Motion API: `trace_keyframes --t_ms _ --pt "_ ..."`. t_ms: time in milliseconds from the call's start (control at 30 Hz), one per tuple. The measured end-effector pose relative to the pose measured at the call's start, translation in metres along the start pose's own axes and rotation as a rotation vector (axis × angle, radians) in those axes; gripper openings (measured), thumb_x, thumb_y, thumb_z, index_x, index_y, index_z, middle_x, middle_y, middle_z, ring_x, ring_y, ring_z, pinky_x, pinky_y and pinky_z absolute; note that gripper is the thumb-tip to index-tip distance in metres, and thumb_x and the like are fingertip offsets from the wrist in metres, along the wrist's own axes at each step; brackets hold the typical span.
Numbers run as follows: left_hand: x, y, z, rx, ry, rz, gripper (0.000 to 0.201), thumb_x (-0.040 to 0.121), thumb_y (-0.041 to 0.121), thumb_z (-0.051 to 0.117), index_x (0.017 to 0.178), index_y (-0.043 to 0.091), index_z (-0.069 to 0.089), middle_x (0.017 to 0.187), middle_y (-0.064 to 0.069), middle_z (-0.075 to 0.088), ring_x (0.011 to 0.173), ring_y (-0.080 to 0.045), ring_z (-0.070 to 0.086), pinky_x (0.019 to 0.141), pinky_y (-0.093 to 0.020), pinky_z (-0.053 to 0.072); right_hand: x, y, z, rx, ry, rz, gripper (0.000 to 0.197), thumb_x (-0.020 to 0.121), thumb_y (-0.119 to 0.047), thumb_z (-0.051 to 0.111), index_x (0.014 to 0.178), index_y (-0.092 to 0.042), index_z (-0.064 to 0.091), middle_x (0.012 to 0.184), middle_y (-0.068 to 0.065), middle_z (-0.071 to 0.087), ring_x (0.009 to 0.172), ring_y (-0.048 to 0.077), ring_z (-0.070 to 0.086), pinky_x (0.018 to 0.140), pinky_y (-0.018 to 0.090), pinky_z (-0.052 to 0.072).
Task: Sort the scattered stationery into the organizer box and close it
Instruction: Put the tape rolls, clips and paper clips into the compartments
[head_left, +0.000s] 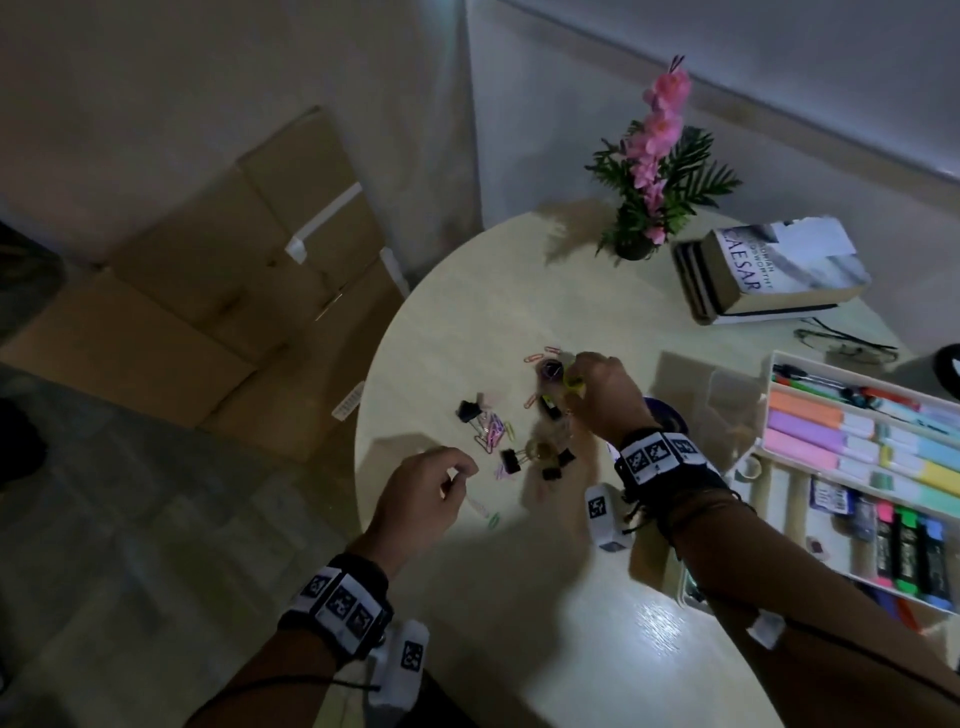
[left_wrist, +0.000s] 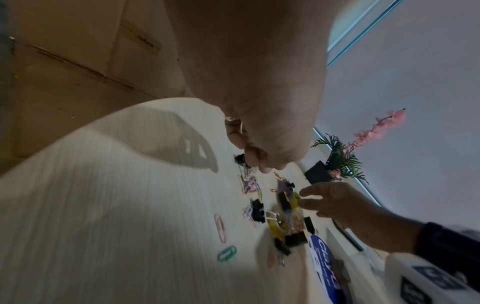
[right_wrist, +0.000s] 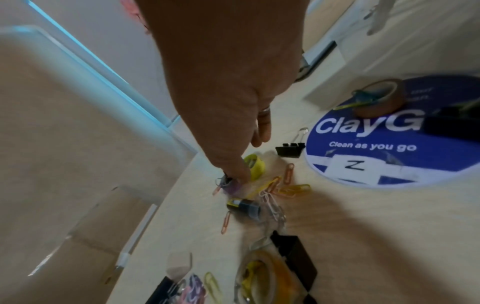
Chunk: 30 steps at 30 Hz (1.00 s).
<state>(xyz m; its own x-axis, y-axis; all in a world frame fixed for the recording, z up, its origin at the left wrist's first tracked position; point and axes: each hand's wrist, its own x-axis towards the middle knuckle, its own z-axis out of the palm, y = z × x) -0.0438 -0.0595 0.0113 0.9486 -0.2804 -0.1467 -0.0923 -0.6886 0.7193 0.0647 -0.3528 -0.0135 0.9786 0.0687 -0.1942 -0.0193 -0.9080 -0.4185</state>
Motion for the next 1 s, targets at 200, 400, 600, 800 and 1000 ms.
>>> trace_keyframes --t_ms 200,400,600,800,1000 --pt "0.065 -0.002 -0.013 0.012 -0.025 0.081 0.016 0.098 0.013 0.066 0.110 0.022 0.072 0.106 0.010 0.073 0.084 -0.005 0.067 0.077 -0.036 0.061 0.001 0.010 0.027 0.075 0.118 0.003 0.039 0.097 -0.048 0.060 0.077 -0.016 0.067 0.077 0.004 0.068 0.069 0.030 0.058 0.063 0.037 0.051" --pt "0.147 0.023 0.014 0.178 -0.207 0.142 0.043 0.094 0.001 0.063 0.132 0.019 0.057 0.131 -0.001 0.060 0.106 -0.018 0.062 0.088 -0.041 0.058 -0.042 0.000 0.011 0.147 0.141 0.092 0.011 0.092 -0.024 0.068 0.093 -0.013 0.072 0.091 0.005 0.071 0.079 0.025 0.064 0.070 0.034 0.052" --pt "0.191 0.049 0.049 0.323 -0.314 0.243 0.079 0.079 -0.024 0.057 0.144 0.020 0.052 0.149 -0.001 0.047 0.127 -0.029 0.050 0.095 -0.045 0.055 -0.092 -0.012 -0.008 0.286 0.187 0.075 0.017 0.091 -0.015 0.080 0.102 -0.015 0.067 0.096 0.000 0.074 0.083 0.014 0.069 0.072 0.022 0.055" --pt "0.208 0.045 0.064 0.429 -0.333 0.315 0.063 0.083 -0.018 0.062 0.134 0.019 0.063 0.139 0.001 0.061 0.122 -0.028 0.046 0.092 -0.038 0.050 -0.123 -0.013 -0.003 0.308 0.158 0.076 0.018 0.092 -0.023 0.079 0.103 -0.022 0.065 0.095 -0.007 0.071 0.083 0.008 0.066 0.073 0.029 0.058" --pt "0.203 0.042 0.058 0.236 -0.306 0.272 0.035 0.092 0.019 0.077 0.125 0.015 0.068 0.129 -0.004 0.066 0.110 -0.024 0.063 0.085 -0.030 0.051 -0.144 -0.014 -0.001 0.297 0.150 0.089 0.020 0.092 -0.027 0.080 0.105 -0.022 0.065 0.096 -0.010 0.068 0.082 0.004 0.062 0.072 0.017 0.053"
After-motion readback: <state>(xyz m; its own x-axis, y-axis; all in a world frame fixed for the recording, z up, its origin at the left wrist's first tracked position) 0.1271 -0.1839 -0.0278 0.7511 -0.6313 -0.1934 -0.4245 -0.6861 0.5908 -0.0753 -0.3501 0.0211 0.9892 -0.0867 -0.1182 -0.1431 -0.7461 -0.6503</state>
